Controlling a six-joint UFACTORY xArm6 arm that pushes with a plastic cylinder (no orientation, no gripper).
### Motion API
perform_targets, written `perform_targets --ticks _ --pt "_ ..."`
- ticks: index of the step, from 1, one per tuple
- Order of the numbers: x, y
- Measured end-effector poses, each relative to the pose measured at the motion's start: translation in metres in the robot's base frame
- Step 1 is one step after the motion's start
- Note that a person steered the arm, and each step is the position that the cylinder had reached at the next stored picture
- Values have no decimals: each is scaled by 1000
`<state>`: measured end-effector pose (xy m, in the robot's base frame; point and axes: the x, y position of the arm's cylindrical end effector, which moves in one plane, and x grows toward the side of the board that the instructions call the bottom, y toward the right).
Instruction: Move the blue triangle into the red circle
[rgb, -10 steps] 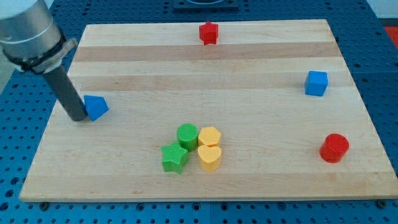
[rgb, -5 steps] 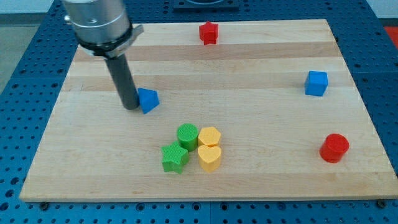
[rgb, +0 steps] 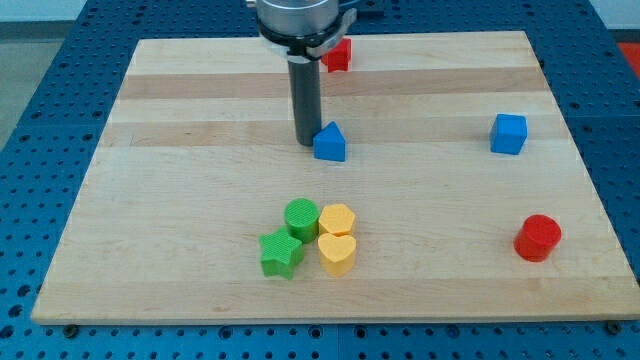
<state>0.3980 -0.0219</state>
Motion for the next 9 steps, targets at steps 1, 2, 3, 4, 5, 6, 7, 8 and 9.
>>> perform_targets --ticks 1,2,3,4,5,6,7,8,9 --pt "0 23" --pt "3 41" --pt "12 43" --pt "22 40" --pt "37 40" --pt "52 41" --pt "66 43" --pt "77 50" --pt "80 56"
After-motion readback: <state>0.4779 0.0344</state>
